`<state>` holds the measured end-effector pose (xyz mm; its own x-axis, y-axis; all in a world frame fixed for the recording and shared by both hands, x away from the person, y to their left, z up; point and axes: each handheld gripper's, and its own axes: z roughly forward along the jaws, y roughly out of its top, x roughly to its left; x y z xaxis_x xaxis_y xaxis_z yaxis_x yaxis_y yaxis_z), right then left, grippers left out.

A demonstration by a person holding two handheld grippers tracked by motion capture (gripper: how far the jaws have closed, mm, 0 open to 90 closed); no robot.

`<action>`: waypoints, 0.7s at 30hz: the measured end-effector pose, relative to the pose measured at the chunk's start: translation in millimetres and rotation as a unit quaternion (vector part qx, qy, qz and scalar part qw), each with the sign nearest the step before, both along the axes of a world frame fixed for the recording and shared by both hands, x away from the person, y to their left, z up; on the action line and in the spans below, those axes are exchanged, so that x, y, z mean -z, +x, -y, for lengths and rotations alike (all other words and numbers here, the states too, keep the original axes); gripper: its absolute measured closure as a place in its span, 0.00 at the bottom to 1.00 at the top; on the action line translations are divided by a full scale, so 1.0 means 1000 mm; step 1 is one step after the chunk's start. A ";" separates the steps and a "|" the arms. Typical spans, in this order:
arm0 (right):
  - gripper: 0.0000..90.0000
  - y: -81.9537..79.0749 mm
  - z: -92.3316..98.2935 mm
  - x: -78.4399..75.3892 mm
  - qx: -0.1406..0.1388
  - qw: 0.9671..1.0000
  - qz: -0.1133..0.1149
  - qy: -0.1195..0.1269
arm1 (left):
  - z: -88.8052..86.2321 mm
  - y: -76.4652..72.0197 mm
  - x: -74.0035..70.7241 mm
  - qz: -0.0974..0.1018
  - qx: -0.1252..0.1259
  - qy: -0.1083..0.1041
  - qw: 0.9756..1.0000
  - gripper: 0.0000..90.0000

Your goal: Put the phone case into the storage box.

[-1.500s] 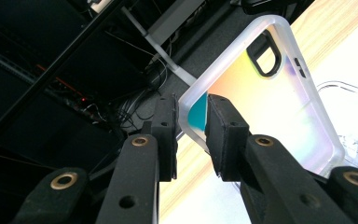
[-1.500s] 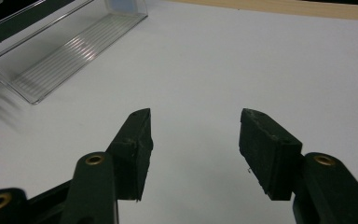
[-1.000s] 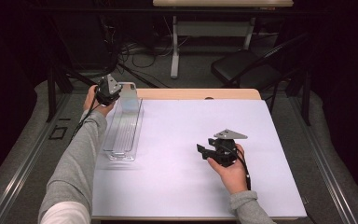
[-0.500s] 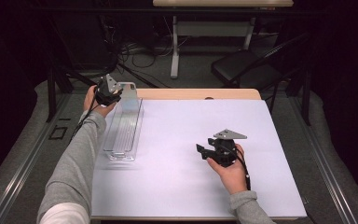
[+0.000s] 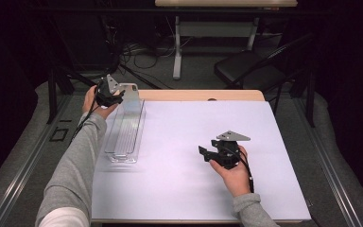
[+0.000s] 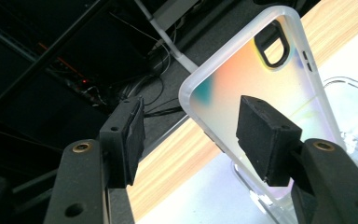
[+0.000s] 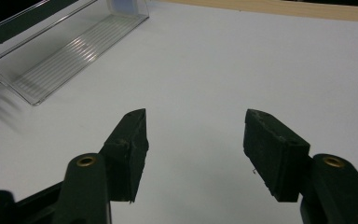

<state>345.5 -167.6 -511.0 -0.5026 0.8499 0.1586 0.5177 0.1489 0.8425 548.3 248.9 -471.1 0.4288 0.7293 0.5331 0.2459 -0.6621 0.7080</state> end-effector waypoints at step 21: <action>0.36 0.001 0.001 0.000 0.007 1.000 0.003 -0.006 | -0.006 -0.005 -0.008 -0.005 -0.018 -0.009 1.000 0.45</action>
